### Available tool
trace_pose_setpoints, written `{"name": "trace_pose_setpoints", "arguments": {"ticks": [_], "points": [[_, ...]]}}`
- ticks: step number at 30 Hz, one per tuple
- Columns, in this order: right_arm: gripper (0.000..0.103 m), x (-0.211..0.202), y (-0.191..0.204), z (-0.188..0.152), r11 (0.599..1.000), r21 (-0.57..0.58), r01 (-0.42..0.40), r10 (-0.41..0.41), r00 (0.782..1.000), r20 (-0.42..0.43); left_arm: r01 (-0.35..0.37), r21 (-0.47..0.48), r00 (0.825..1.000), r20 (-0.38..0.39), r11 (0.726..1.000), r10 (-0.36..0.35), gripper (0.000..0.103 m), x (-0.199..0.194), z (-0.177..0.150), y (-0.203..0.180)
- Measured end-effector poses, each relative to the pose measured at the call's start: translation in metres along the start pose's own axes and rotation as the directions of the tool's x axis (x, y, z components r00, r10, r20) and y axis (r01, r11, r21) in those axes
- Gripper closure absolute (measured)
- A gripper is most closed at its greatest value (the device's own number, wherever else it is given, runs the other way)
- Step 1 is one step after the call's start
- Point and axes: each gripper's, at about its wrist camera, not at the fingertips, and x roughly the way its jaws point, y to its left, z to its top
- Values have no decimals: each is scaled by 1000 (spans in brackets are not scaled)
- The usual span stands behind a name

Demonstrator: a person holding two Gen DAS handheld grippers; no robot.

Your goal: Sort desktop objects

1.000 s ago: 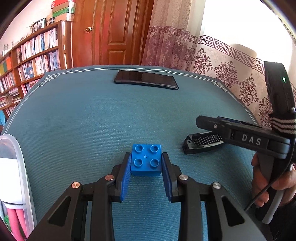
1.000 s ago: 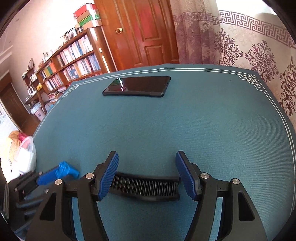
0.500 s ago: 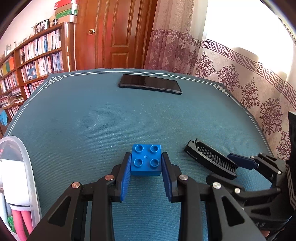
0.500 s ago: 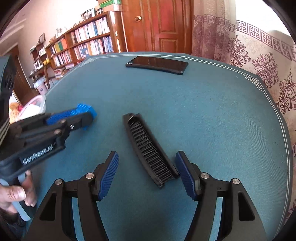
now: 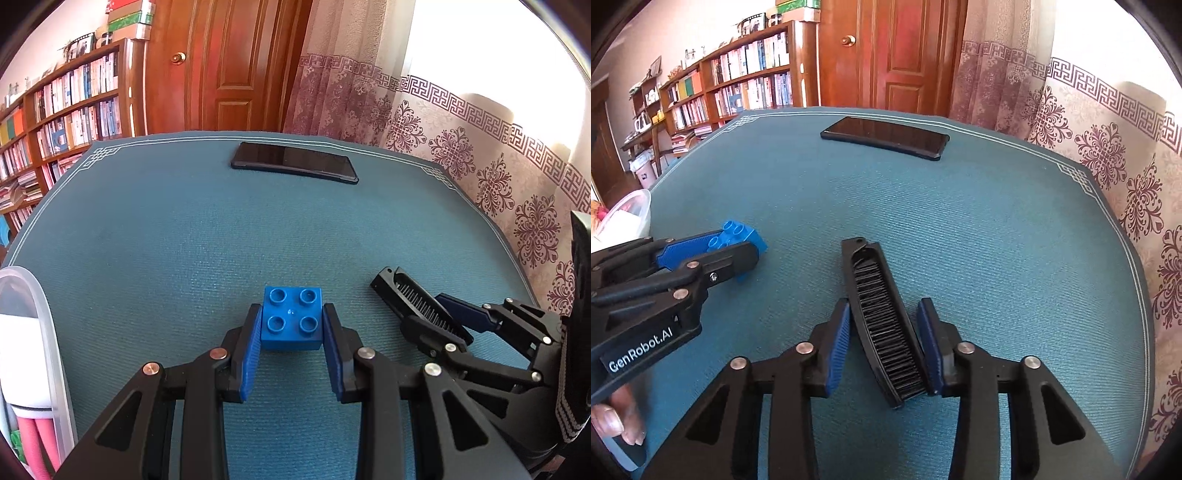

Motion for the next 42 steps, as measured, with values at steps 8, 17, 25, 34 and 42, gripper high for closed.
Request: {"name": "trace_pose_setpoints", "arguments": {"ticks": [8,17,25,34,42], "points": [[74,-10,-8,-9,996,89,4,-4,1000,6,16,4,1000,10,1000,-16,68,-4,1,-4],[74,-28,-19,-15,974,222,-45,41,999,26,9,2,999,44,1000,-9,68,-14,3,-4],[74,-43,-12,-18,963,260,-67,55,997,52,18,-12,997,74,1000,-17,68,-24,7,-1],[74,-59,4,-18,962,264,-73,55,996,76,26,-33,992,124,999,-22,68,-42,13,4],[74,-76,22,-15,967,244,-78,53,993,106,32,-60,983,180,998,-20,68,-64,18,14]]}}
